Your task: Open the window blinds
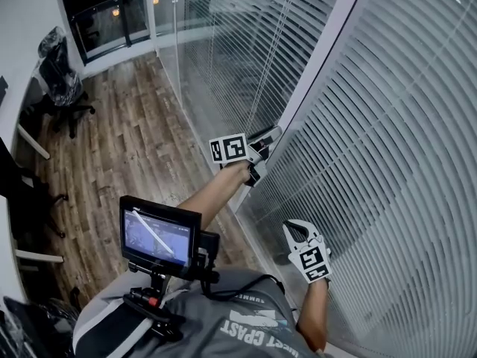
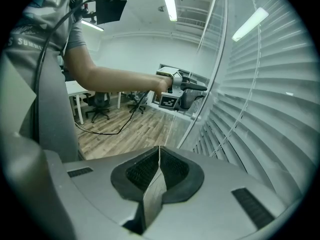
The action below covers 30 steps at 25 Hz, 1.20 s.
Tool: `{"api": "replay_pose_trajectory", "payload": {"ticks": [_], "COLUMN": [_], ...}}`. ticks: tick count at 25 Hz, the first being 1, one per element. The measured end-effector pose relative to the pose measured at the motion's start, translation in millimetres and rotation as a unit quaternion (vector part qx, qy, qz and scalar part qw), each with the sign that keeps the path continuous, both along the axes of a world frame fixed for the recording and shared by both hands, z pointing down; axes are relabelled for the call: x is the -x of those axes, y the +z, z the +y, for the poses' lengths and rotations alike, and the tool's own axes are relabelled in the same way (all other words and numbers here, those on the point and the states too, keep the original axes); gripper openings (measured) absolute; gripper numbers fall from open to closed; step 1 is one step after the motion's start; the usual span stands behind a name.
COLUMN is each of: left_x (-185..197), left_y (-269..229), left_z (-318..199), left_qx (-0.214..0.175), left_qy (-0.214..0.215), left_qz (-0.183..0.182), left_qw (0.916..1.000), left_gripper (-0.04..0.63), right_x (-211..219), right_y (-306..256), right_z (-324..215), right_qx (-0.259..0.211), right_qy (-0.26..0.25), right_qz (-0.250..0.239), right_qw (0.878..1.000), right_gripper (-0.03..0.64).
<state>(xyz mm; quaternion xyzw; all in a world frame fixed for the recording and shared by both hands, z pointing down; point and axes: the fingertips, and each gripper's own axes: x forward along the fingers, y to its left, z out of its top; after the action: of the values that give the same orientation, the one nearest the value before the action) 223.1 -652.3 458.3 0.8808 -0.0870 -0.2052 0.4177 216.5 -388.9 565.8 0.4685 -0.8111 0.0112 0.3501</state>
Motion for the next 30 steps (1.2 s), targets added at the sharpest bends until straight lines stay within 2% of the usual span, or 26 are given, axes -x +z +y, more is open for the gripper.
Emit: {"api": "replay_pose_trajectory", "payload": {"ticks": [8, 16, 21, 24, 25, 26, 27, 28, 30], "left_x": [1, 0, -1, 0, 0, 0, 0, 2, 7], "left_y": [-10, 3, -2, 0, 0, -2, -4, -7, -15], "left_z": [-2, -1, 0, 2, 4, 7, 11, 14, 21], "left_qx": [-0.006, -0.009, -0.048, -0.094, -0.122, -0.161, -0.21, -0.265, -0.375], "left_qy": [-0.002, -0.002, -0.014, -0.017, -0.019, -0.023, -0.031, -0.043, -0.073], "left_qz": [0.0, -0.004, -0.026, -0.067, -0.09, -0.121, -0.158, -0.197, -0.263], "left_qw": [1.0, 0.9999, 0.9984, 0.9932, 0.9883, 0.9793, 0.9644, 0.9429, 0.8859], "left_gripper": [0.126, 0.126, 0.127, 0.127, 0.127, 0.127, 0.127, 0.127, 0.127], "right_x": [-1, -2, -2, -1, -1, -1, -2, -4, -8], "right_y": [-8, 5, 0, -3, -5, -8, -13, -20, -36], "right_z": [-1, 1, 2, 5, 5, 4, 3, 1, -3], "right_qx": [0.001, -0.002, -0.002, -0.006, -0.009, -0.014, -0.02, -0.028, -0.051], "right_qy": [0.0, 0.003, 0.002, 0.004, 0.005, 0.006, 0.008, 0.011, 0.021], "right_qz": [0.0, -0.003, -0.003, -0.006, -0.009, -0.014, -0.02, -0.028, -0.053], "right_qw": [1.0, 1.0, 1.0, 1.0, 1.0, 1.0, 1.0, 0.999, 0.997], "right_gripper": [0.006, 0.006, 0.006, 0.006, 0.006, 0.006, 0.006, 0.006, 0.006]}}
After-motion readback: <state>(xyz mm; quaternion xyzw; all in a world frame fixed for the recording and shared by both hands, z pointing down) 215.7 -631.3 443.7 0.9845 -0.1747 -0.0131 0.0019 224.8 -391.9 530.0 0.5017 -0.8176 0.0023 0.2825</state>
